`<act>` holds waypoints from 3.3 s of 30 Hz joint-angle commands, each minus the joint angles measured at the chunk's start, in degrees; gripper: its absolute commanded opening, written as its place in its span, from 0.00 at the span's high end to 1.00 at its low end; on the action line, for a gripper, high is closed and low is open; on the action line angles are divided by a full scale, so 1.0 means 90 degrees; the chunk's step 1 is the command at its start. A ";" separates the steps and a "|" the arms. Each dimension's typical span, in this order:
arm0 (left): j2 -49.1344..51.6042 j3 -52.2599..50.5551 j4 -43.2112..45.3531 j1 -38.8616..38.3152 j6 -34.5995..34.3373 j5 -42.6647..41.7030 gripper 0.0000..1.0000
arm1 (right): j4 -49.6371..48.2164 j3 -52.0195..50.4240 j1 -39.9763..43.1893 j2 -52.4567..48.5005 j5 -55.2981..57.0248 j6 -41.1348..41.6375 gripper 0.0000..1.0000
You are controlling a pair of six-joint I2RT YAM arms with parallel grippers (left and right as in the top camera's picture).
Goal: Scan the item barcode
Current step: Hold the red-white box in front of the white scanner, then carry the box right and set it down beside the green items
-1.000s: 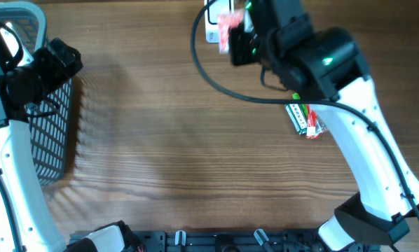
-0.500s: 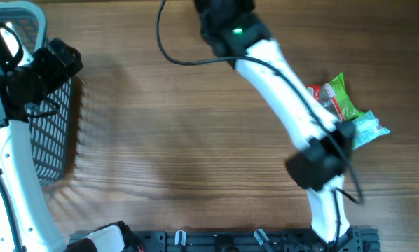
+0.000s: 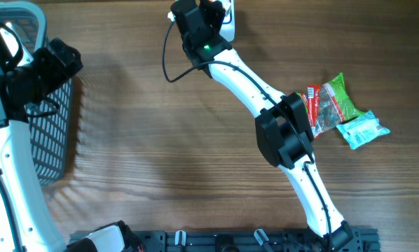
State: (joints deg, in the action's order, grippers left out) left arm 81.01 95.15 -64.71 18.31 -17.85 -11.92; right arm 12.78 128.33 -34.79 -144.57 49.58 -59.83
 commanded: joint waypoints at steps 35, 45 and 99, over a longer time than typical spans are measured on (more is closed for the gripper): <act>-0.0007 0.0053 0.0012 -0.0022 0.0104 -0.0075 0.00 | 0.0359 -0.0124 0.0391 -0.0260 -0.0685 0.1392 0.96; -0.0007 0.0053 0.0012 -0.0022 0.0104 -0.0075 0.00 | 0.0124 -0.0124 0.0410 -0.0333 -0.0678 0.2130 0.96; -0.0007 0.0053 0.0012 -0.0022 0.0104 -0.0075 0.00 | 0.5787 -0.4345 0.1962 0.2868 -0.4777 0.6985 0.62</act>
State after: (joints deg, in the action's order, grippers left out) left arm 81.01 95.15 -64.71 18.31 -17.85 -11.92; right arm 66.74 90.52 -17.78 -118.19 4.67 2.33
